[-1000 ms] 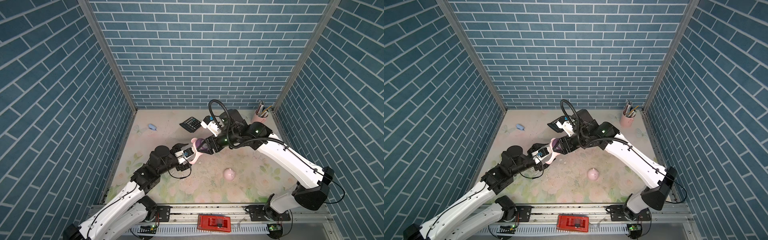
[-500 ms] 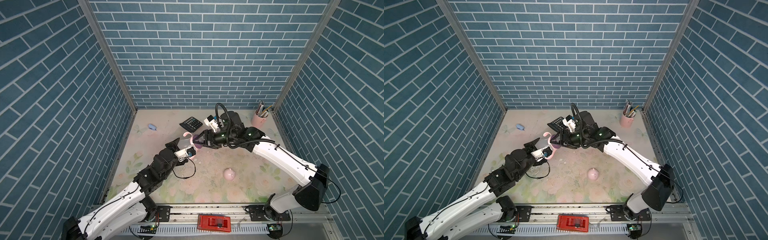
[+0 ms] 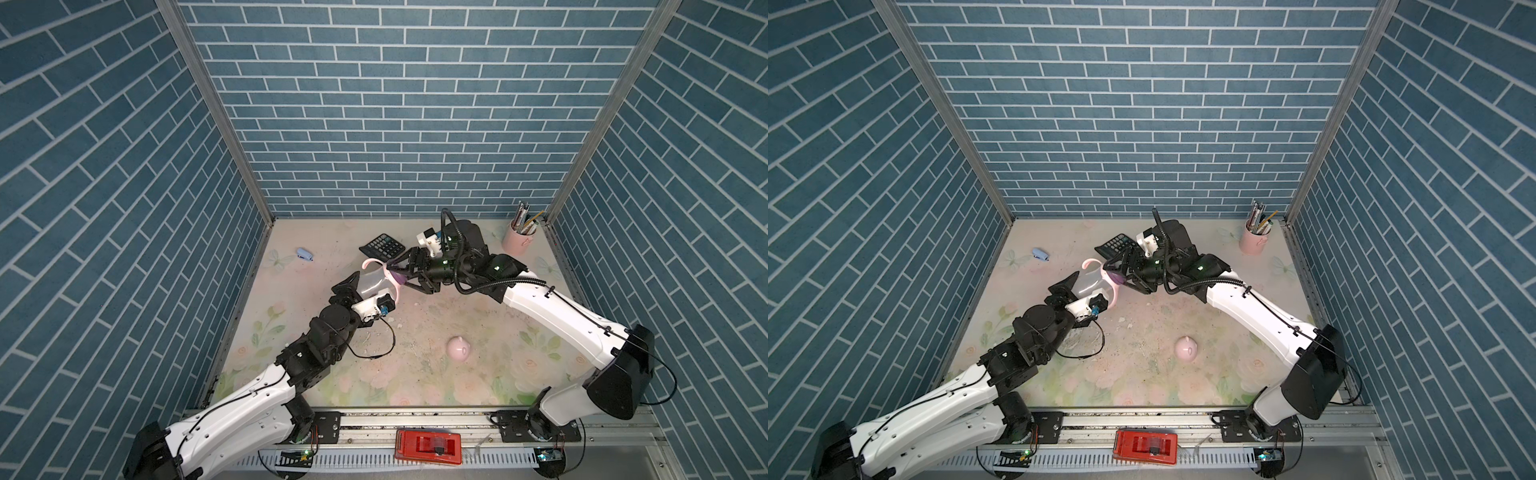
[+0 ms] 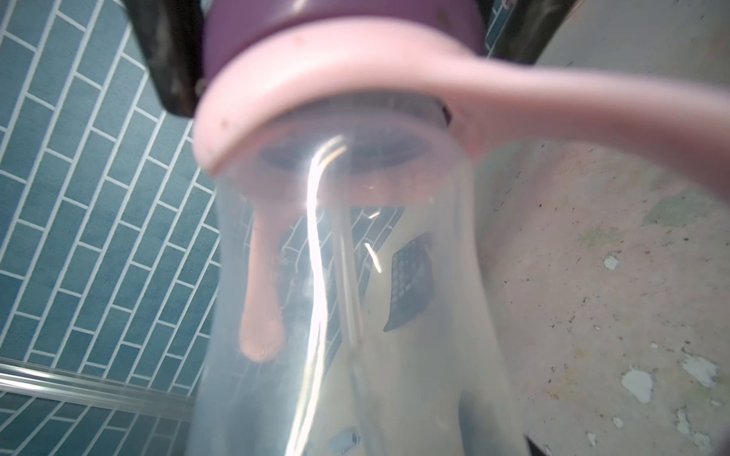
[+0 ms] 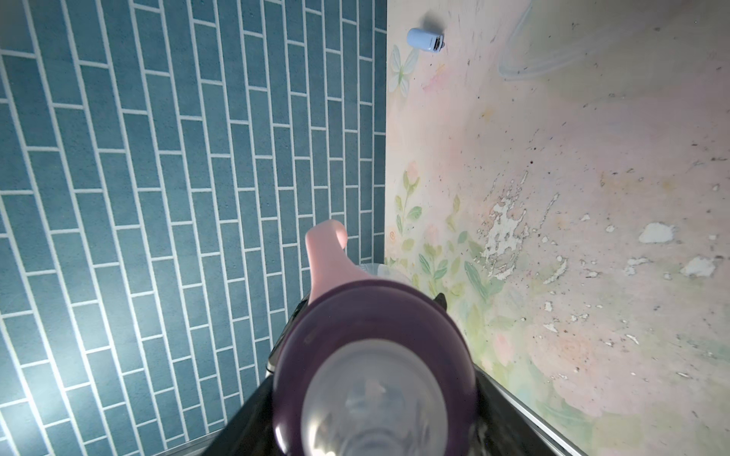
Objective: Assemble the baby bottles
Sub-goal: Close the nipple on the baby bottle, then screw the nipple onto the baby bottle.
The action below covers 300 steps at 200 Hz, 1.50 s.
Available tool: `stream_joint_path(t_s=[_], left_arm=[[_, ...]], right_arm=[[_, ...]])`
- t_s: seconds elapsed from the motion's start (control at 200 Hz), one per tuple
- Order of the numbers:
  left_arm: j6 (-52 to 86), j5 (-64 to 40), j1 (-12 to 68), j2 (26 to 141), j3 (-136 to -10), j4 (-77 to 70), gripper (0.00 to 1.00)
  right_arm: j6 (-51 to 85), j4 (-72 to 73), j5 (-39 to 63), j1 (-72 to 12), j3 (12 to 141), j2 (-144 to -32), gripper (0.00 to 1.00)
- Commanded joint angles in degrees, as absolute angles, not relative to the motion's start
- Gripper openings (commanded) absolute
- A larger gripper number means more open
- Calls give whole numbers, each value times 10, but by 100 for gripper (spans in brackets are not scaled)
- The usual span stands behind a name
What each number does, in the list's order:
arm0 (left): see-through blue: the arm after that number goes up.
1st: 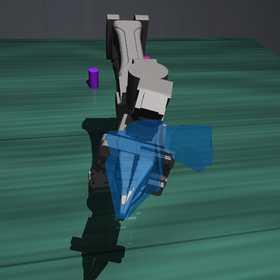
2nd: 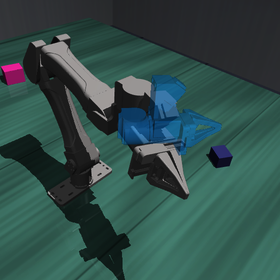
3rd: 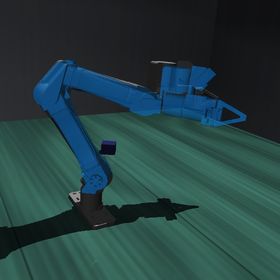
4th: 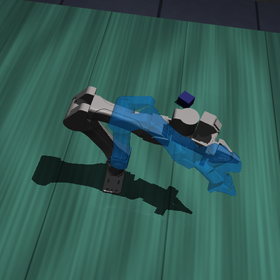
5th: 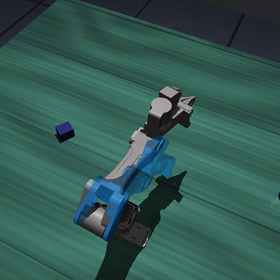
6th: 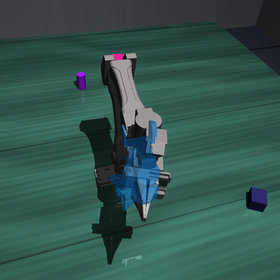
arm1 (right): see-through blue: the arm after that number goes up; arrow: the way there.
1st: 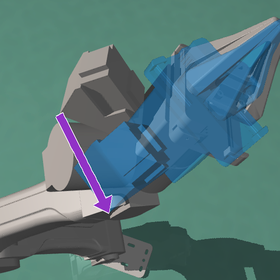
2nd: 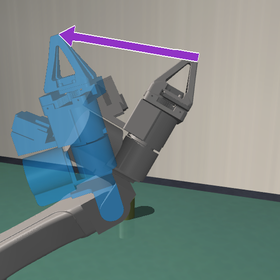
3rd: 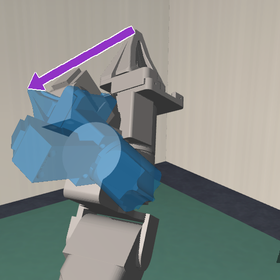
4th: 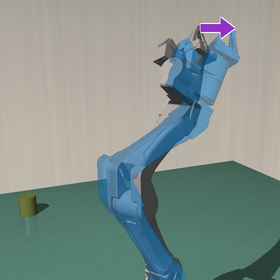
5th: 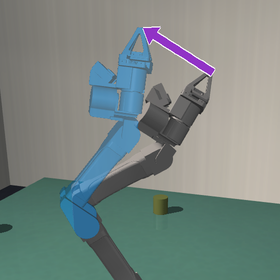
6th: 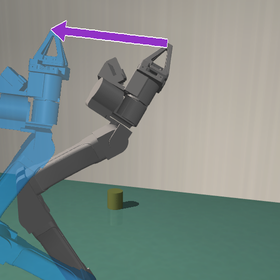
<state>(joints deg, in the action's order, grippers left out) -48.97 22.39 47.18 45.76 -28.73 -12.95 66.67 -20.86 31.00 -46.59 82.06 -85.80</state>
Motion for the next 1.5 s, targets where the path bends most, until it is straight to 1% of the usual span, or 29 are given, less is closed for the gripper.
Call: stream_joint_path(t_s=[0.0, 0.055, 0.105, 0.13, 0.18, 0.26, 0.3, 0.365, 0.375, 0.385, 0.405, 0.485, 0.545, 0.595, 0.685, 0.75, 0.86, 1.065, 1.16, 1.245, 1.365, 1.495], left_arm=[[-463, 108, 489, 454, -270, -223, 33], [-441, 92, 483, 454, -265, -233, 31], [-422, 77, 478, 455, -261, -239, 30], [-414, 66, 475, 455, -261, -239, 30], [-395, 48, 469, 456, -262, -239, 29], [-366, 8, 458, 455, -268, -230, 29], [-348, -16, 450, 454, -273, -222, 29], [-319, -59, 437, 451, -282, -206, 29], [-315, -66, 435, 450, -284, -204, 29], [-312, -73, 434, 450, -284, -201, 29], [-302, -87, 429, 449, -288, -194, 29], [-262, -141, 414, 443, -302, -171, 29], [-228, -190, 399, 438, -314, -151, 29], [-200, -251, 384, 434, -324, -134, 30], [-148, -367, 355, 432, -335, -121, 30], [-124, -451, 343, 435, -341, -117, 28], [-97, -526, 339, 453, -355, -107, 27], [-81, -595, 338, 483, -379, -94, 26], [-79, -598, 338, 489, -382, -98, 26], [-80, -601, 339, 494, -389, -94, 26], [-82, -609, 338, 499, -397, -83, 25], [-89, -609, 338, 498, -397, -69, 25]], right_arm=[[564, -282, 249, -472, 840, -832, 51], [534, -311, 237, -472, 845, -814, 60], [505, -338, 229, -472, 851, -796, 73], [490, -352, 221, -472, 856, -787, 77], [458, -375, 215, -472, 862, -769, 80], [403, -412, 213, -472, 875, -746, 80], [367, -432, 212, -471, 884, -735, 88], [300, -456, 230, -472, 894, -721, 92], [288, -459, 234, -472, 895, -719, 93], [276, -463, 236, -472, 895, -717, 97], [254, -472, 239, -472, 897, -713, 99], [150, -498, 281, -473, 896, -695, 99], [95, -489, 276, -474, 875, -667, 99], [51, -478, 285, -475, 857, -644, 99], [-3, -472, 300, -475, 846, -628, 98], [-28, -477, 317, -475, 860, -632, 95], [-62, -497, 363, -475, 898, -655, 91], [-111, -562, 395, -486, 974, -709, 89], [-114, -565, 414, -497, 980, -725, 87], [-123, -575, 407, -516, 987, -736, 85], [-128, -575, 396, -530, 989, -743, 76], [-126, -576, 392, -531, 992, -750, 75]])
